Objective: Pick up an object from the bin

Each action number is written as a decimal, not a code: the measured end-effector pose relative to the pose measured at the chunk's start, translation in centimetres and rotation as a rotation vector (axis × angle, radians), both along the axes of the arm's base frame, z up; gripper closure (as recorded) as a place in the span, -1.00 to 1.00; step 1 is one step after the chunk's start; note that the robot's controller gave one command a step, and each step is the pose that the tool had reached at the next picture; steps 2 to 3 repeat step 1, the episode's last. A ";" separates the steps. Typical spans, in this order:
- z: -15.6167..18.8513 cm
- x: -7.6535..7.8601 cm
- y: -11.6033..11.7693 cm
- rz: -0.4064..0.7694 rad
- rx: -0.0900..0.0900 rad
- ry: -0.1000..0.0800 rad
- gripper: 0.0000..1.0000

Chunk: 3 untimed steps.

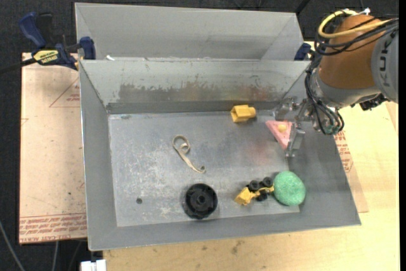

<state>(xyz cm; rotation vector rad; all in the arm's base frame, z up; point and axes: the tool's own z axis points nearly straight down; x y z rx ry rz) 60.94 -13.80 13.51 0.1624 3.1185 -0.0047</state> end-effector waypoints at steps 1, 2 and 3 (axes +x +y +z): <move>1.9 -0.7 0.2 -0.001 0.008 0.026 1.00; 1.9 -0.7 0.2 -0.001 0.008 0.026 1.00; 1.9 -0.7 0.2 -0.001 0.008 0.026 1.00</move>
Offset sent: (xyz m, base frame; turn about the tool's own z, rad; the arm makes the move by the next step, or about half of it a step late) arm -0.0053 -0.0151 0.1048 0.0072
